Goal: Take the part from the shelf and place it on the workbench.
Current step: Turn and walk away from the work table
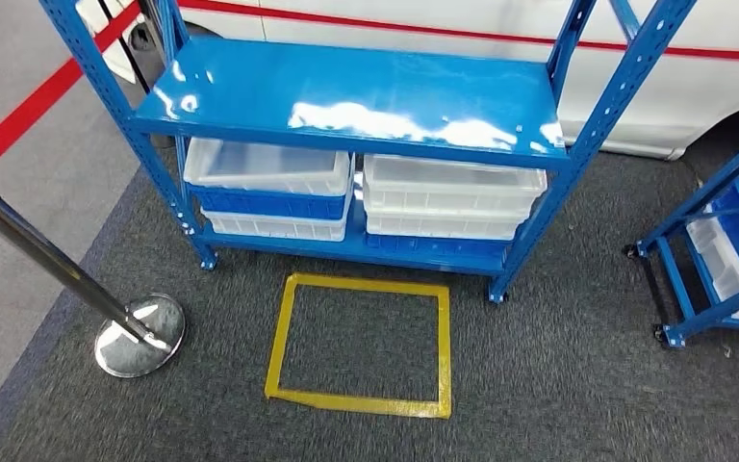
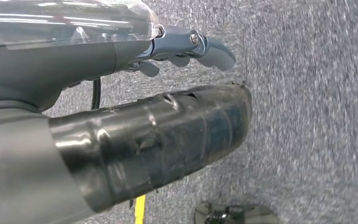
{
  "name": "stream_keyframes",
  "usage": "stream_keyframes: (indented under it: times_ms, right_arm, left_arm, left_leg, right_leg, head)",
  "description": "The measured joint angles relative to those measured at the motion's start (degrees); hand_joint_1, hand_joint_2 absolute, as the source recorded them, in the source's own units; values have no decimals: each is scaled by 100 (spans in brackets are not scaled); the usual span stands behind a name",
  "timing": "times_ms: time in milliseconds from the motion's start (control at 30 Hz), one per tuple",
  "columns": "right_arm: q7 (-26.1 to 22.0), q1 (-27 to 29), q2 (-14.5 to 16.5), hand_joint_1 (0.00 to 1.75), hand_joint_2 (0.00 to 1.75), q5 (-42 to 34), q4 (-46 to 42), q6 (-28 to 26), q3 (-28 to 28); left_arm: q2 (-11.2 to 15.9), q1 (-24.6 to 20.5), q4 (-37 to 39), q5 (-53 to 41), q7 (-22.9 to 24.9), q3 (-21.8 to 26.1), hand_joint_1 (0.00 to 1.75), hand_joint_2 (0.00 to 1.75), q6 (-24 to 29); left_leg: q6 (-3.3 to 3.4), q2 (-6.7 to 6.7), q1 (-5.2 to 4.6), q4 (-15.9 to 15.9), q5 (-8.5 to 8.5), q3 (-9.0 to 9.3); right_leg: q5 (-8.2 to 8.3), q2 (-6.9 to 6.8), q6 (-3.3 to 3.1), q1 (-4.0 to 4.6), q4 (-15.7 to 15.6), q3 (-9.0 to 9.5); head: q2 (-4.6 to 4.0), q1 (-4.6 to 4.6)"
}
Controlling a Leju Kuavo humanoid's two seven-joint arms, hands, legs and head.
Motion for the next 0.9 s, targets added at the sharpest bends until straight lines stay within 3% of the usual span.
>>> stream_keyframes:
  times_ms: [100, 133, 167, 233, 300, 433, 500, 600, 633, 667, 700, 767, 800, 833, 900]
  right_arm:
    - [2, 12, -1, 0, 0, 1, 2, -1, -1]
    - [6, 16, -1, 0, 0, 2, 2, -3, -1]
    - [11, 20, -1, 0, 0, 3, 1, -6, -1]
    - [20, 25, -1, 0, 0, 11, 0, -10, -1]
    - [28, 30, -3, 0, 0, 17, 1, -12, 1]
    - [37, 20, -1, 0, 0, 19, 2, -13, 2]
    - [41, 29, 3, 0, 0, 20, 2, -16, 1]
    - [46, 30, 4, 0, 0, 20, 0, -18, 1]
    - [49, 29, 4, 0, 0, 20, 0, -17, 1]
    - [51, 30, 4, 0, 0, 20, 1, -17, 1]
    - [53, 32, 4, 0, 0, 20, 1, -17, 1]
    - [56, 40, 5, 0, 0, 21, 2, -17, -1]
    - [61, 38, 6, 0, 0, 21, 2, -17, 0]
    - [65, 33, 6, 0, 0, 21, 2, -17, 1]
    - [77, 16, 6, 0, 0, 22, 2, -17, 2]
  left_arm:
    - [-2, -3, 0, 1, 1, 0, 0, 0, 2]
    - [-1, -4, 0, 2, 1, 0, 0, 0, 3]
    - [-1, -5, 0, 2, 1, 1, 0, 0, 4]
    - [-4, 4, 0, 2, 4, 2, 0, 0, 3]
    - [-14, 6, 1, 2, 7, 2, 0, 0, 3]
    - [-19, -24, 1, 3, 7, 2, 0, 0, 2]
    - [-17, -33, 1, 5, 6, 3, 0, 0, 3]
    - [-18, -24, 2, 5, 7, 3, 0, 0, 2]
    - [-18, -20, 2, 4, 7, 3, 0, 0, 1]
    - [-16, -16, 2, 4, 7, 2, 0, 0, 1]
    - [-15, -12, 2, 4, 8, 3, 0, 0, 0]
    - [-9, -4, 2, 5, 8, 4, 0, 0, -1]
    - [-8, -4, 2, 6, 7, 4, 0, 0, -3]
    - [-7, -8, 2, 5, 6, 4, 0, 0, -7]
    - [-7, -15, 2, 3, 1, 4, 0, 0, -13]
  left_leg:
    - [69, 5, -13, -9, -65, 62]
    - [72, 0, -16, -9, -96, 97]
    - [64, -7, -18, -8, -132, 145]
    - [29, -19, -18, -7, -220, 269]
    - [-32, -20, -36, 6, -306, 337]
    - [-139, -13, -44, 11, -384, 373]
    - [-200, -9, -34, 278, -551, 285]
    - [-267, -6, -10, 1412, -1001, -363]
    - [-278, -6, -5, 1693, -1037, -561]
    - [-282, -6, -4, 1773, -952, -666]
    - [-279, -5, -4, 1634, -746, -666]
    - [-242, 1, -6, 870, -200, -408]
    - [-216, 4, -18, 501, -31, -263]
    - [-184, 5, -31, 269, 38, -176]
    - [-125, -1, -60, 143, -10, -133]
  right_leg:
    - [-403, 0, 39, -22, 1101, -647]
    - [-376, 0, 46, -27, 1284, -799]
    - [-220, 0, 45, -28, 1244, -844]
    - [321, 0, 13, -25, 584, -648]
    - [616, -1, -43, 2, -36, -405]
    - [571, 3, -139, 14, -254, -283]
    - [552, -9, -201, -17, -306, -213]
    - [504, -22, -266, -26, -326, -153]
    - [483, -19, -273, -24, -325, -132]
    - [458, -14, -273, -24, -325, -101]
    - [426, -8, -267, -24, -324, -55]
    - [352, 0, -239, -25, -324, 41]
    - [315, 3, -210, -16, -316, 62]
    - [289, 4, -180, -7, -312, 62]
    - [267, 4, -121, 6, -323, 50]
  head:
    - [0, 4]
    - [0, 3]
    - [0, 4]
    - [0, 5]
    - [0, 6]
    - [0, -5]
    - [0, -17]
    - [0, -38]
    - [0, -37]
    - [0, -37]
    - [0, -38]
    - [0, -35]
    - [0, -34]
    - [0, -35]
    - [0, -36]
